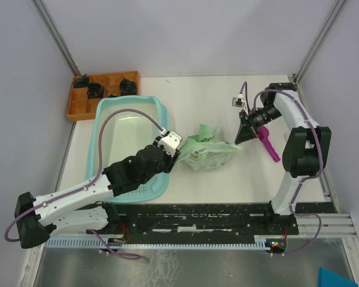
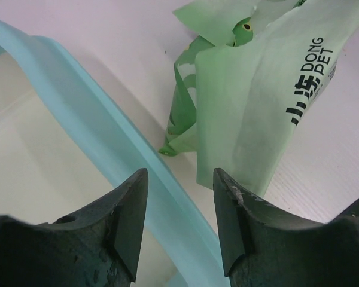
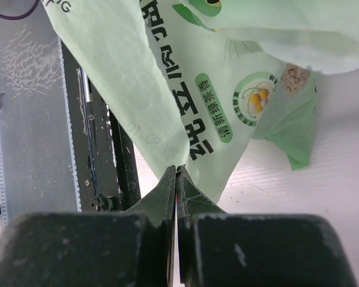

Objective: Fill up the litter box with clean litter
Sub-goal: Open the cat litter bag at the center of the board.

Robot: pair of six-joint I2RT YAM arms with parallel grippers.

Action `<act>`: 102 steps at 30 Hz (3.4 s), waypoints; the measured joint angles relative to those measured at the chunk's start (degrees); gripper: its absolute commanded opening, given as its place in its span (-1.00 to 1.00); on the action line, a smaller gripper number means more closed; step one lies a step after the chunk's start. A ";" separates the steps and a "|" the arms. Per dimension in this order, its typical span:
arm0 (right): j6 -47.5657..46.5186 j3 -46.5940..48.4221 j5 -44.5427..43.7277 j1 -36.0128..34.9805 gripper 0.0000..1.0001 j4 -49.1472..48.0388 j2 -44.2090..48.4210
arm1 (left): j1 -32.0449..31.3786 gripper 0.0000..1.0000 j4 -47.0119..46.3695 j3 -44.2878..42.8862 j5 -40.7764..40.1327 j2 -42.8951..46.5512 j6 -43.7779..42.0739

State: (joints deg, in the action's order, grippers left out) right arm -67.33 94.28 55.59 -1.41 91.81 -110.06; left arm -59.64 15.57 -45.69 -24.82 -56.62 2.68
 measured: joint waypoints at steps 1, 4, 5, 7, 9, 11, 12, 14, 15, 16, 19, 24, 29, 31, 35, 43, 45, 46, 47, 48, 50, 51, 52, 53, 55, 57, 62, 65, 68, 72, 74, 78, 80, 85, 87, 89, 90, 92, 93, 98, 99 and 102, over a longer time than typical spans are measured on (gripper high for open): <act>0.04 0.00 -0.15 0.02 -0.96 0.00 0.85 | 0.00 0.14 -0.07 0.48 0.13 0.13 0.24; 0.09 0.00 -0.66 0.00 -0.96 0.00 3.43 | 0.00 0.17 -1.05 1.49 1.81 0.33 1.01; 0.07 -0.02 -0.83 0.00 -0.96 0.00 4.17 | 0.00 0.17 -1.36 1.66 2.64 0.52 1.22; -0.04 -0.09 -1.51 0.00 -0.96 0.00 5.99 | 0.00 0.18 -2.64 2.23 4.68 1.29 1.42; -0.15 -0.61 -2.05 0.00 -0.96 0.00 7.69 | 0.00 0.19 -4.07 2.84 6.69 2.43 1.44; -0.63 -1.92 -2.82 0.00 -0.96 0.00 9.68 | 0.00 0.19 -5.51 3.41 8.33 3.63 1.44; -1.03 -2.69 -3.30 0.00 -0.96 0.00 10.60 | 0.00 0.19 -6.14 3.58 9.09 4.15 1.44; -1.46 -3.93 -4.33 0.00 -0.94 0.00 12.00 | 0.00 0.23 -6.86 3.67 10.54 4.87 1.44; -1.53 -4.28 -4.79 0.00 -0.89 0.02 12.39 | 0.00 0.26 -6.99 3.67 11.50 5.22 1.46; -1.51 -4.68 -5.38 0.00 -0.81 0.00 12.81 | -0.02 0.47 -7.02 3.67 11.93 5.60 1.49; -0.85 -5.99 -6.88 0.00 -0.69 0.00 13.55 | -0.02 0.99 -6.88 4.17 12.17 7.87 2.58; 0.15 -7.32 -8.15 0.00 -0.66 0.00 14.47 | 0.31 0.97 -7.10 10.78 3.02 21.92 14.62; 1.01 -7.32 -8.13 0.00 -0.67 0.00 14.88 | 1.55 0.94 -8.13 12.79 -1.25 27.96 26.64; 1.49 -7.30 -8.07 0.00 -0.68 0.00 14.86 | 1.66 0.88 -7.45 11.34 -1.95 23.96 30.23; 2.75 -7.30 -8.04 0.00 -0.70 -0.04 14.86 | 5.62 0.63 -2.23 2.58 1.97 6.84 40.17; 5.09 -9.90 -9.05 0.00 -0.70 -3.52 17.75 | 14.29 0.62 4.79 -1.51 13.90 2.40 55.87; 5.49 -10.03 -9.25 0.00 -0.70 -3.91 17.86 | 14.32 0.58 3.43 -0.85 16.17 2.99 58.10; 5.62 -10.03 -9.29 0.00 -0.70 -4.22 17.86 | 14.32 0.56 2.47 -0.31 17.55 3.06 59.10; 5.81 -10.03 -9.31 0.00 -0.70 -4.55 17.86 | 14.36 0.52 1.51 0.26 18.49 2.93 59.78; 5.90 -10.03 -9.33 0.00 -0.70 -4.66 17.86 | 14.36 0.50 0.35 1.01 19.74 2.62 60.54; 6.10 -10.03 -9.33 0.00 -0.71 -4.79 17.84 | 14.36 0.41 -1.53 2.38 21.94 1.44 61.72; 6.14 -10.03 -9.33 0.00 -0.71 -4.81 17.79 | 14.36 0.37 -2.12 2.95 22.64 0.66 61.99; 6.19 -10.03 -9.33 0.00 -0.71 -4.79 17.75 | 14.36 0.31 -2.29 3.23 23.15 -0.17 62.14; 6.21 -10.03 -9.35 0.00 -0.71 -4.81 17.68 | 14.36 0.25 -2.29 3.34 23.50 -0.92 62.16; 6.21 -10.03 -9.38 0.00 -0.71 -4.81 17.64 | 14.36 0.19 -2.34 3.34 23.43 -1.86 62.14; 6.21 -10.03 -9.38 0.00 -0.71 -4.83 17.64 | 14.36 0.15 -1.90 3.17 22.71 -1.90 61.75; 6.21 -10.03 -9.40 0.00 -0.72 -4.85 17.29 | 14.60 0.06 0.07 -1.14 18.82 -1.90 58.21; 6.21 -10.03 -9.42 0.00 -0.72 -4.83 16.76 | 15.19 -0.12 0.52 -5.14 18.36 -2.32 55.12; 6.25 -10.03 -9.44 0.00 -0.73 -4.83 16.24 | 16.15 -0.12 -0.90 -8.17 20.00 -4.13 52.57; 6.27 -10.03 -9.70 0.00 -0.72 -4.79 16.22 | 17.42 0.08 -3.28 -8.46 24.59 -7.67 50.07; 6.25 -10.03 -9.88 0.00 -0.72 -4.81 16.22 | 17.70 0.14 -4.00 -8.46 26.77 -9.57 48.78; 6.27 -10.03 -10.80 0.00 -0.72 -4.87 16.22 | 17.73 0.16 -4.61 -8.46 30.86 -12.24 44.83; 6.38 -10.03 -11.15 0.02 -0.72 -5.05 16.22 | 17.73 0.15 -4.85 -8.46 31.82 -12.37 42.58; 7.50 -10.03 -12.72 0.02 -0.71 -6.75 16.22 | 17.73 0.01 -5.44 -9.25 32.89 -12.35 36.15; 8.00 -10.03 -13.33 0.02 -0.71 -7.58 16.22 | 17.73 0.00 -5.14 -10.82 33.29 -12.63 33.38; 8.55 -10.01 -13.99 0.00 -0.72 -8.24 16.22 | 17.77 0.00 -4.61 -14.25 34.99 -14.14 30.25; 8.68 -10.01 -14.23 0.02 -0.71 -8.48 16.22 | 17.77 0.01 -4.20 -16.57 36.26 -15.45 28.48; 9.07 -9.99 -14.78 0.02 -0.72 -8.70 16.22 | 17.79 0.02 -2.91 -21.31 39.32 -18.56 25.11; 9.09 -9.99 -14.88 0.02 -0.71 -8.70 16.22 | 17.77 0.02 -1.64 -23.89 41.24 -20.41 23.41; 9.20 -9.99 -15.74 0.02 -0.71 -9.07 16.22 | 17.79 0.02 3.98 -28.72 47.32 -26.23 17.05; 9.20 -9.99 -15.78 0.02 -0.71 -9.20 16.22 | 17.77 0.03 5.70 -28.72 47.82 -26.71 15.91; 9.18 -9.99 -15.78 0.02 -0.72 -9.66 16.22 | 17.77 0.04 10.34 -28.72 47.84 -27.23 12.79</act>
State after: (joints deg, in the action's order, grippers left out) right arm -58.15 84.29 39.81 -1.39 82.15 -93.84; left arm -41.87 25.91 -74.41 23.03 -83.85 15.46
